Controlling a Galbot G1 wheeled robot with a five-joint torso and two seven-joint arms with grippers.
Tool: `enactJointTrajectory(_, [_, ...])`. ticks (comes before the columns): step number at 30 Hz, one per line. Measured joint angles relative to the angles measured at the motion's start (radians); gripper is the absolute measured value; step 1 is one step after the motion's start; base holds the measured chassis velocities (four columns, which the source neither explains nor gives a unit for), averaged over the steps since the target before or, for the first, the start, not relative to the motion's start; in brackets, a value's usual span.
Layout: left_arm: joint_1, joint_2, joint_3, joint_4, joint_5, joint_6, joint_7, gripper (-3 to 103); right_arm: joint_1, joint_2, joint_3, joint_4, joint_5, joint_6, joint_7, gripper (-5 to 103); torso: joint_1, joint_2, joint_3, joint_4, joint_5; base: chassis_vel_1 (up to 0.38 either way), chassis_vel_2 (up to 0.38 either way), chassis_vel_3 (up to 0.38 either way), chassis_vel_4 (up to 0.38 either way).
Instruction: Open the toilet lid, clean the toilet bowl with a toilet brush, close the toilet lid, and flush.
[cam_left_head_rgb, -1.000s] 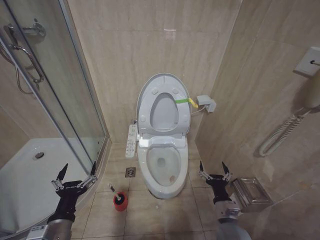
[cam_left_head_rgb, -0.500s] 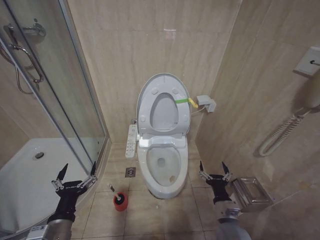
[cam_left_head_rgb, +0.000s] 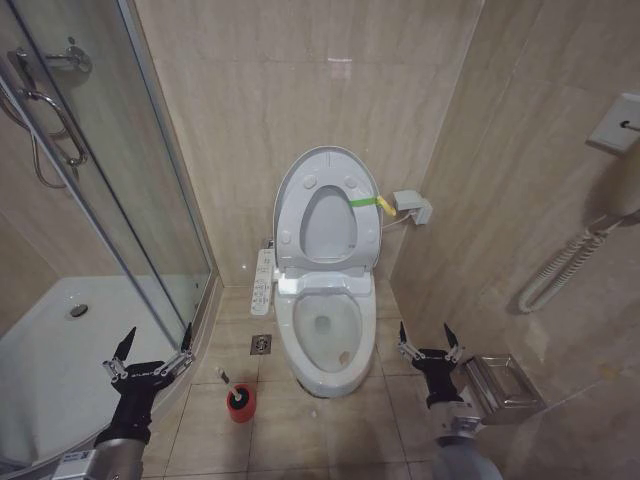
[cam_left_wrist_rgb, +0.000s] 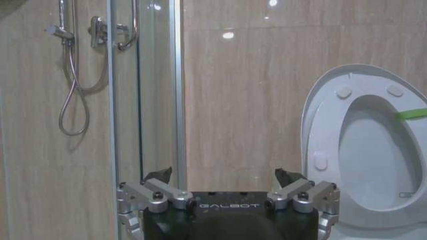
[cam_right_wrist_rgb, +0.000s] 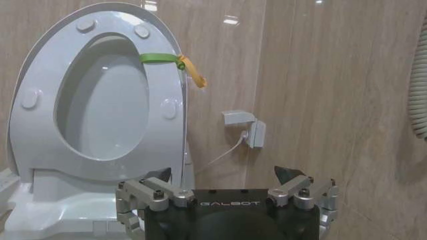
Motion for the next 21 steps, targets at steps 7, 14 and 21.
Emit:
enactJointTrajectory(7, [0.000, 0.000, 0.000, 0.000, 0.000, 0.000, 0.000, 100, 0.000, 0.000, 0.000, 0.000, 0.000, 0.000, 0.000, 100, 0.000, 0.000, 0.000, 0.0000, -0.0002, 0.000, 0.000, 0.000, 0.000])
enactJointTrajectory(14, [0.000, 0.000, 0.000, 0.000, 0.000, 0.000, 0.000, 100, 0.000, 0.000, 0.000, 0.000, 0.000, 0.000, 0.000, 100, 0.000, 0.000, 0.000, 0.0000, -0.0001, 0.000, 0.000, 0.000, 0.000])
enactJointTrajectory(21, [0.000, 0.000, 0.000, 0.000, 0.000, 0.000, 0.000, 100, 0.000, 0.000, 0.000, 0.000, 0.000, 0.000, 0.000, 100, 0.000, 0.000, 0.000, 0.0000, -0.0001, 0.000, 0.000, 0.000, 0.000])
